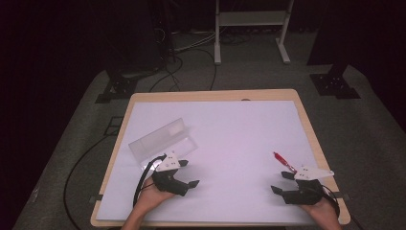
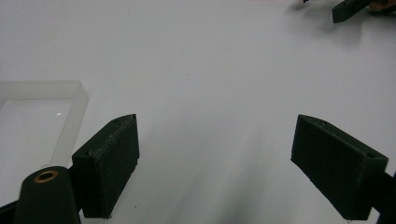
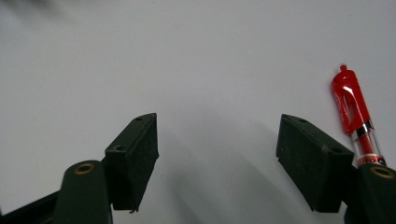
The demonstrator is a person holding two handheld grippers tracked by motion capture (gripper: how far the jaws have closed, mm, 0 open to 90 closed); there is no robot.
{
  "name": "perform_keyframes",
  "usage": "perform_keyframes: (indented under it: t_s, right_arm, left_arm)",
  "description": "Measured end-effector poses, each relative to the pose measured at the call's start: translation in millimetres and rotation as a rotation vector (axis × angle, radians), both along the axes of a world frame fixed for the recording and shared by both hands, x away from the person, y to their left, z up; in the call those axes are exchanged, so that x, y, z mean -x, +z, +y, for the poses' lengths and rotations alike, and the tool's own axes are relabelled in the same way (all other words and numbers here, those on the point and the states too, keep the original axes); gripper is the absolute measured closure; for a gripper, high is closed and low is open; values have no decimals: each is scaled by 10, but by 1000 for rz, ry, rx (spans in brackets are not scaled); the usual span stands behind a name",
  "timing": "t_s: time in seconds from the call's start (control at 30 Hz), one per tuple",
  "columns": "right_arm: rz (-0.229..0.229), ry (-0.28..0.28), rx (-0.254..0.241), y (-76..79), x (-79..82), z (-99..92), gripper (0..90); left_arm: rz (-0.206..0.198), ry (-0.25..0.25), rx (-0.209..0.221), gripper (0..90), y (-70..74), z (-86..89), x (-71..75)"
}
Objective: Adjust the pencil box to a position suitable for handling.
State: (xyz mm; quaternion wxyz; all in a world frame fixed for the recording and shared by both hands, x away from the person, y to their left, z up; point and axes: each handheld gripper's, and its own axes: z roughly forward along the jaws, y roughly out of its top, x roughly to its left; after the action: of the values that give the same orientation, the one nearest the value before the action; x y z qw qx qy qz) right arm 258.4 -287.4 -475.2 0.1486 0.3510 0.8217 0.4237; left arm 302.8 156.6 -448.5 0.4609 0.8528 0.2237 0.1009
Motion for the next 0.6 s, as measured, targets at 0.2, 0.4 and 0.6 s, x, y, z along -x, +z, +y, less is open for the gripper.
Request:
perform_keyframes:
  t_s: [0.2,0.4,0.6]
  right_arm:
    - [-4,6,3,4,-2,0,285]
    - [2,7,5,4,-1,16,283]
    - [3,4,4,17,-9,34,282]
  left_arm:
    - [-6,-4,-25,146,5,-9,16]
    - [-16,5,-36,146,46,19,10]
    - [-22,15,-46,146,95,62,-11]
